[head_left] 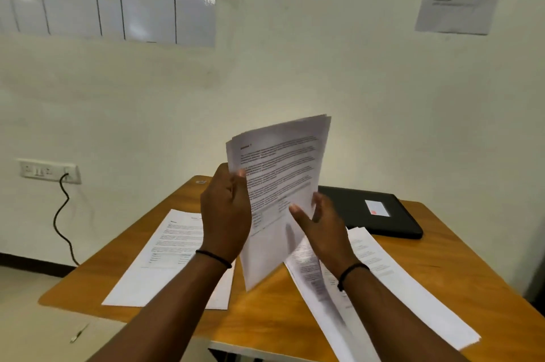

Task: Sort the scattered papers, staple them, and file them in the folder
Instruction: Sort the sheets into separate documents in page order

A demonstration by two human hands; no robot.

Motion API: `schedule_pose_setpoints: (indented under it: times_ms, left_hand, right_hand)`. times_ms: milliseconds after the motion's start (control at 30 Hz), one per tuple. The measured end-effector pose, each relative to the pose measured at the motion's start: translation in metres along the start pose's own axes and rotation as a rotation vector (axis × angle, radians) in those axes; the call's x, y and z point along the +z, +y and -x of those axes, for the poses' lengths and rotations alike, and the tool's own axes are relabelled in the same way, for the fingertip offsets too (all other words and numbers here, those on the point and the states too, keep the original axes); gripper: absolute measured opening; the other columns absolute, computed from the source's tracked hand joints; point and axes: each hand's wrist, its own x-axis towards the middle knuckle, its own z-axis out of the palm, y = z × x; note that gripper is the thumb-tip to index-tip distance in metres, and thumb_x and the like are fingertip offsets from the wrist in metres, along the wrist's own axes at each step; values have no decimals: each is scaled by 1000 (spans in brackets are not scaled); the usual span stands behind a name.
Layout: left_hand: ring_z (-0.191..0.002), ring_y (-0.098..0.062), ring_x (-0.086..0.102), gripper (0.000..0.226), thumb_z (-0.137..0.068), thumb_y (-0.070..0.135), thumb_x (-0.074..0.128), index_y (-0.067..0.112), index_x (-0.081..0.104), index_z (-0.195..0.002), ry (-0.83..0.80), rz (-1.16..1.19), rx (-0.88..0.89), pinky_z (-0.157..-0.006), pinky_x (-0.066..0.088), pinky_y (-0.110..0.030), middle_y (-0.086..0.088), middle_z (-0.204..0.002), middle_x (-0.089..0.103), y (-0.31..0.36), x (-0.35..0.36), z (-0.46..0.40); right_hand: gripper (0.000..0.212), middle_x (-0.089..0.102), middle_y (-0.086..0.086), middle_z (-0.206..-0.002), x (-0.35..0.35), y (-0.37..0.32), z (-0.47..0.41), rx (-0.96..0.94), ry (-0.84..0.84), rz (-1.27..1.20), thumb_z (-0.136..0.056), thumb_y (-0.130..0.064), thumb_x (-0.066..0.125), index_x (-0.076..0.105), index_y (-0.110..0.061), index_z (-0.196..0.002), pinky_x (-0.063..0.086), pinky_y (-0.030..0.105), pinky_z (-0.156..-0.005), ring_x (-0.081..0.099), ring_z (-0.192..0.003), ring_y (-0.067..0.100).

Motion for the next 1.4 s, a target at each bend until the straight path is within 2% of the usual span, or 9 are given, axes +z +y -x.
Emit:
schedule_pose_setpoints:
  times_ms: [133, 233, 367, 467, 567, 700, 867, 1033, 1400]
  left_hand:
    - [-75, 1, 64, 15, -104, 18, 46, 8, 57, -101, 27, 228, -104, -60, 52, -14, 5, -86, 63, 14, -6, -14]
    - [-77, 3, 66, 13, -104, 18, 45, 12, 57, -108, 8, 362, -220, -62, 54, -14, 7, -93, 65, 25, -5, -21]
    - [-84, -8, 70, 12, -102, 18, 50, 16, 61, -108, -98, 495, -419, -64, 56, -24, 1, -101, 70, 25, 11, -18]
    - [-92, -24, 71, 23, -103, 30, 51, 13, 66, -106, -242, 482, -561, -71, 57, -38, -8, -103, 73, 17, 29, 1]
    - [-65, -20, 69, 45, -106, 39, 39, 8, 70, -94, -413, 414, -720, -56, 57, -34, -10, -81, 73, 10, 46, 30]
    - [-56, -26, 61, 28, -102, 20, 44, -1, 63, -96, -586, 128, -1006, -53, 53, -32, -18, -80, 69, -21, 74, 67]
    - [-47, -21, 65, 19, -95, 24, 62, 7, 68, -89, -638, -363, -939, -53, 58, -28, -9, -68, 73, -60, 111, 89]
    - [-74, -26, 72, 25, -82, 28, 75, 9, 67, -95, -561, -381, -977, -75, 62, -40, -10, -85, 74, -76, 135, 81]
    - [-70, -18, 60, 21, -88, 30, 73, 11, 67, -81, -458, -498, -731, -68, 47, -29, -6, -78, 67, -62, 149, 90]
  right_hand:
    - [94, 40, -8, -146, -23, -36, -9, -76, 94, -98, -75, -49, 76, 24, -28, -151, 42, 38, -103, 40, -132, 13]
    - [73, 67, 0, -125, -55, -50, -16, -102, 3, -315, -72, -39, 77, 45, -22, -136, 57, 34, -90, 66, -111, 19]
    - [46, 75, 10, -106, -90, -50, -18, -81, -45, -385, -71, -28, 81, 67, -7, -110, 58, 43, -84, 71, -97, 33]
    - [37, 74, 16, -103, -116, -22, -18, 61, -62, -334, -74, -21, 82, 70, -7, -105, 58, 51, -86, 71, -94, 36]
    - [31, 74, 18, -104, -147, 31, -7, 257, -77, -248, -79, -12, 79, 70, -3, -107, 58, 49, -85, 72, -91, 36]
    - [34, 75, 17, -102, -180, 101, 20, 516, -78, -200, -78, -4, 80, 68, 0, -110, 58, 47, -85, 74, -89, 35]
    - [27, 76, 15, -97, -192, 130, 29, 580, -66, -265, -79, -1, 77, 68, 0, -105, 60, 37, -68, 75, -82, 32]
    - [25, 75, 15, -100, -187, 131, 24, 565, -67, -300, -80, 1, 76, 68, 0, -104, 61, 36, -67, 74, -85, 32]
    - [19, 74, 14, -100, -182, 127, 28, 553, -23, -328, -82, 2, 74, 67, -1, -100, 61, 31, -60, 74, -81, 28]
